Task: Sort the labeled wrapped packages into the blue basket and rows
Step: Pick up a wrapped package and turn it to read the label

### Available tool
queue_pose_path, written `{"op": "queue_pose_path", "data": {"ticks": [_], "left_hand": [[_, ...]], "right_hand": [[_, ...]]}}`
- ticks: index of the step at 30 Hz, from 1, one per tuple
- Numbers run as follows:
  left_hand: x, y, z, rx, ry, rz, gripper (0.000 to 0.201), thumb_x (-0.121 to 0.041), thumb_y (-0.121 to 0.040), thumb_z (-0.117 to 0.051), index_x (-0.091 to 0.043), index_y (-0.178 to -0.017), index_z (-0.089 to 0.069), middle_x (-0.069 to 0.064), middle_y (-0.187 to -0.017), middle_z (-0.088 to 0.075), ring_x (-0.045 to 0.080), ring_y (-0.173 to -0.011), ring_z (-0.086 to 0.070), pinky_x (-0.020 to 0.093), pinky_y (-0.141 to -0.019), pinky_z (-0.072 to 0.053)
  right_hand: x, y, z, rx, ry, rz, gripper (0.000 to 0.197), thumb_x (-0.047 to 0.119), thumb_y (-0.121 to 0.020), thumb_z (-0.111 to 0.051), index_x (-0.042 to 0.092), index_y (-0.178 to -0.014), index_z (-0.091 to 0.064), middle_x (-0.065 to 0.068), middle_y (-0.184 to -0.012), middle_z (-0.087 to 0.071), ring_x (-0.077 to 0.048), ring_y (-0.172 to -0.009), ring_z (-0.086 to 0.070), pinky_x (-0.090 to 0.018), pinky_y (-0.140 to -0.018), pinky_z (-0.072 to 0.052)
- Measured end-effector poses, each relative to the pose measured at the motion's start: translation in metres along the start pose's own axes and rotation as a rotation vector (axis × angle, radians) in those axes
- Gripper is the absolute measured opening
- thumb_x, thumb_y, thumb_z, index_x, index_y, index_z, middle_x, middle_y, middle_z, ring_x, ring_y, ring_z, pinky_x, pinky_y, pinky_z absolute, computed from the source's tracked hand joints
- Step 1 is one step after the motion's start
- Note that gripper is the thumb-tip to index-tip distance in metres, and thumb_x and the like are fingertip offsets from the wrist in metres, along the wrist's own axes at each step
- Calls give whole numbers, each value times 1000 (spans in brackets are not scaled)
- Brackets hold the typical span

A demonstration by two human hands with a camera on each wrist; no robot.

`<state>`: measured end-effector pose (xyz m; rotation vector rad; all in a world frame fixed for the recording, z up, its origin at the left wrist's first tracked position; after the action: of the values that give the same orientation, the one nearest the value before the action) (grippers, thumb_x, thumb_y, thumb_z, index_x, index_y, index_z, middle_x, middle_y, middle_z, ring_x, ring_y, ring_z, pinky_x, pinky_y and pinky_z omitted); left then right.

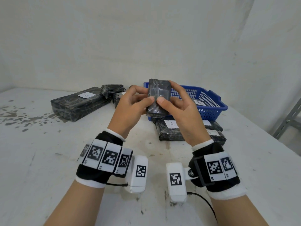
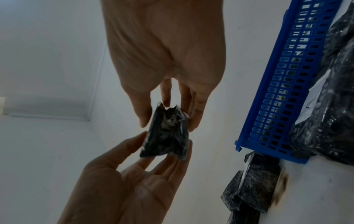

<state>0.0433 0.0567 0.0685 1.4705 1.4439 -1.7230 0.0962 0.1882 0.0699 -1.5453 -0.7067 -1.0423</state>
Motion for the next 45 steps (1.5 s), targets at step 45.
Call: {"op": "queue_pose_path", "data": {"ticks": [45], "left_hand": [[-12,6,-5,17,-12,-57,14,-27,-97,-55,-16,-99,-64,10,-106,-68,29,-102,-67,44,-84,-59]], "right_hand": [[7,-2,6,-6,98,187,24,3,-92,-65,17,-111,-72,-5,-123,-68,-19,-109,-67,-33,-93,-56]]}}
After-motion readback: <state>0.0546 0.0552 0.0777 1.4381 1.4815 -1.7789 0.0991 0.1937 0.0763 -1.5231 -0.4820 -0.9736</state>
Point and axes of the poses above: each hand's wrist, its own y-axis away from the middle knuckle, its own z-axis out of the back of the hand, x = y × z, the point moved 9 cm from there along -y, towards the middle knuckle
